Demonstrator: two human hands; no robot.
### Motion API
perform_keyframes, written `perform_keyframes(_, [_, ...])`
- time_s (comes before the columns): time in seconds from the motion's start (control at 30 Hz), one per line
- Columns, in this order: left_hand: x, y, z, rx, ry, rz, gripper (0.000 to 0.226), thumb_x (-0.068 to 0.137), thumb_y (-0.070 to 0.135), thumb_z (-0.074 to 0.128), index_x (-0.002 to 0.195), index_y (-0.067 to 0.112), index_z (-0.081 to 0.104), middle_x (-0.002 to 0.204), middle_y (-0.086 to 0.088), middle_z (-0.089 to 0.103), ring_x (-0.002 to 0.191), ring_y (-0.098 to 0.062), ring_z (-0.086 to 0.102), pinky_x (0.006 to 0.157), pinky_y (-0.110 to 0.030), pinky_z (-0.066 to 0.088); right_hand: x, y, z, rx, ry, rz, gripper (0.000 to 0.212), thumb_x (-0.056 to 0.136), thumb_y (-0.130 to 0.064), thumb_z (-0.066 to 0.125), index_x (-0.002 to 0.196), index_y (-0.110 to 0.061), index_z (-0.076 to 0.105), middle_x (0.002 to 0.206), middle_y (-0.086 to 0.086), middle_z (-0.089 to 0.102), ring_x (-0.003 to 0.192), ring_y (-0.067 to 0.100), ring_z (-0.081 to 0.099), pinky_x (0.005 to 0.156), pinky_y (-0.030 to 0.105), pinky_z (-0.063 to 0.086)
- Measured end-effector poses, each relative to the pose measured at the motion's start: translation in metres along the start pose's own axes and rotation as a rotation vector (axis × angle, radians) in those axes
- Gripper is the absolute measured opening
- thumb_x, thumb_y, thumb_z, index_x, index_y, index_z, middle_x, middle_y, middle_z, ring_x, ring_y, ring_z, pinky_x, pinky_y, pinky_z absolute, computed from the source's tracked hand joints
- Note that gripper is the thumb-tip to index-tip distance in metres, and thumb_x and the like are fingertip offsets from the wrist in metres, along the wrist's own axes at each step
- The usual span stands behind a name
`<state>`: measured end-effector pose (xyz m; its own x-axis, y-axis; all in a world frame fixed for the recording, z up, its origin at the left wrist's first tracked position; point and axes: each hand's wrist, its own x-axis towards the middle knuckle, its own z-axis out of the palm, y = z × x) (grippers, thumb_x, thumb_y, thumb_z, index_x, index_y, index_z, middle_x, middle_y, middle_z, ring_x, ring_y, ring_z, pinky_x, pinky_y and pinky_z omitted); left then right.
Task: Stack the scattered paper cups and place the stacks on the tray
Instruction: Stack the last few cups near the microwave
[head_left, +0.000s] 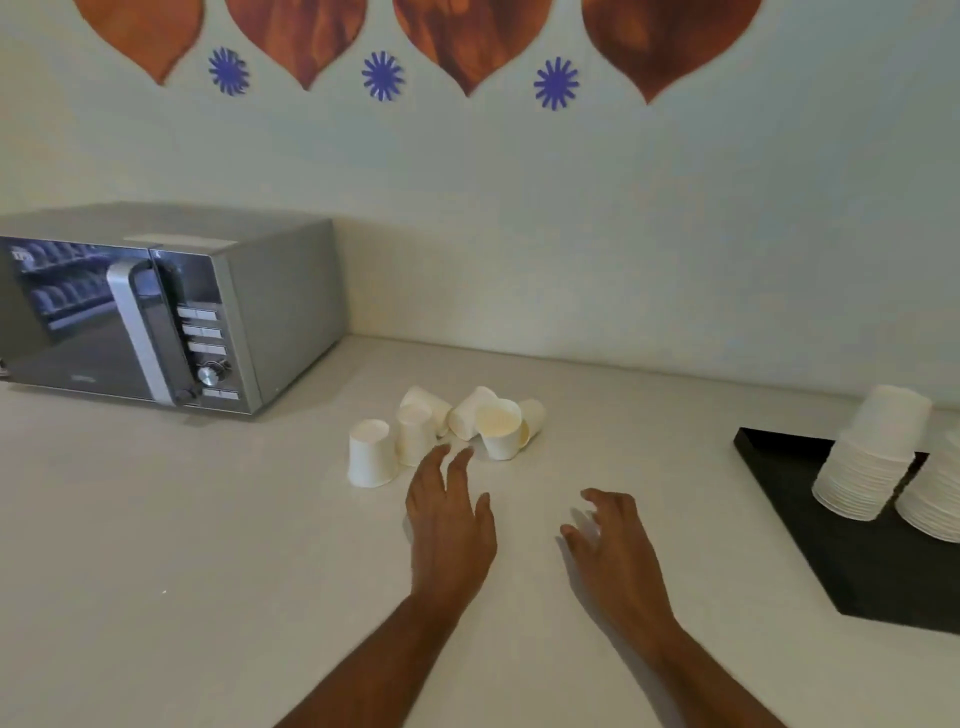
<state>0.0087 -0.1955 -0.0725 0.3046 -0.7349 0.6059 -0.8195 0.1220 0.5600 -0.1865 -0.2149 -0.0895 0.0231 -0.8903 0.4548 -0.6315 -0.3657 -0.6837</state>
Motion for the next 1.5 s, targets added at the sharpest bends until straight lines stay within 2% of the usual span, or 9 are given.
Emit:
perform_keyframes(0.07, [0.012,-0.024,-0.017,0.043,0.087,-0.079,0.069,0.082,0.018,0.076,0.142,0.02,0.041,0.147,-0.006,0.038,0.137,-0.029,0.038,0.11,-0.05,0.038,0.002,-0.019,0.024,-0.011,-0.065,-0.006,0.045,0.086,-0.034,0.07,0.124,-0.039,0.047,0.122,-0.024,0.041,0.108,-0.005,0.059,0.083,0.018,0.051])
perform_keyframes(0.2, [0.039,-0.065,-0.04,0.054,0.179,-0.167,0.075,0.082,0.021,0.076,0.146,0.019,0.037,0.15,-0.01,0.035,0.137,-0.032,0.036,0.11,-0.052,0.034,0.015,-0.058,0.067,-0.02,-0.219,0.006,0.053,0.088,-0.044,0.065,0.135,-0.033,0.042,0.134,-0.015,0.045,0.119,0.008,0.055,0.098,0.032,0.05])
perform_keyframes(0.47, [0.082,-0.112,-0.042,0.015,0.03,-0.287,0.097,0.08,0.048,0.079,0.154,0.026,0.021,0.153,-0.008,0.038,0.138,-0.031,0.034,0.108,-0.058,0.035,0.036,-0.113,0.139,0.035,-0.306,0.138,0.064,0.088,-0.051,0.066,0.139,-0.04,0.029,0.148,-0.014,0.043,0.135,0.014,0.047,0.11,0.036,0.042])
perform_keyframes(0.67, [0.086,-0.134,-0.028,-0.101,-0.043,-0.316,0.082,0.085,0.05,0.073,0.151,0.033,0.026,0.146,-0.001,0.049,0.133,-0.025,0.04,0.107,-0.054,0.038,0.064,-0.125,0.166,-0.005,-0.244,0.159,0.071,0.085,-0.042,0.074,0.142,-0.028,0.035,0.144,-0.009,0.05,0.13,0.017,0.052,0.106,0.035,0.045])
perform_keyframes(0.97, [0.089,-0.144,-0.031,-0.374,0.153,-0.457,0.073,0.084,0.045,0.076,0.143,0.044,0.033,0.137,0.012,0.048,0.123,-0.016,0.047,0.1,-0.048,0.051,0.095,-0.146,0.189,-0.132,-0.093,0.24,0.066,0.081,-0.049,0.075,0.13,-0.017,0.044,0.125,0.001,0.058,0.114,0.023,0.056,0.095,0.04,0.051])
perform_keyframes(1.13, [0.089,-0.141,-0.038,-0.488,0.218,-0.434,0.069,0.083,0.05,0.075,0.141,0.047,0.037,0.124,0.025,0.045,0.115,-0.011,0.053,0.095,-0.04,0.055,0.098,-0.148,0.194,-0.137,-0.081,0.235,0.061,0.081,-0.05,0.074,0.127,-0.019,0.048,0.123,0.0,0.06,0.111,0.022,0.057,0.093,0.041,0.051])
perform_keyframes(1.3, [0.093,-0.129,-0.051,-0.555,0.286,-0.334,0.07,0.084,0.062,0.066,0.144,0.052,0.033,0.129,0.041,0.039,0.125,-0.01,0.05,0.098,-0.041,0.054,0.084,-0.143,0.192,-0.065,-0.108,0.197,0.067,0.079,-0.051,0.077,0.132,-0.027,0.043,0.131,-0.006,0.059,0.116,0.018,0.06,0.096,0.04,0.054])
perform_keyframes(1.43, [0.092,-0.12,-0.048,-0.548,0.201,-0.234,0.075,0.08,0.065,0.067,0.145,0.057,0.031,0.137,0.041,0.038,0.129,0.009,0.043,0.099,-0.027,0.046,0.069,-0.139,0.188,-0.049,-0.19,0.145,0.068,0.078,-0.069,0.067,0.132,-0.035,0.045,0.127,-0.016,0.061,0.111,0.012,0.062,0.095,0.039,0.055])
perform_keyframes(1.5, [0.09,-0.116,-0.046,-0.544,0.132,-0.22,0.078,0.076,0.066,0.071,0.142,0.061,0.029,0.139,0.038,0.041,0.129,0.008,0.044,0.098,-0.023,0.041,0.065,-0.138,0.182,-0.057,-0.254,0.119,0.069,0.076,-0.077,0.06,0.131,-0.037,0.047,0.125,-0.018,0.062,0.108,0.01,0.062,0.093,0.036,0.056])
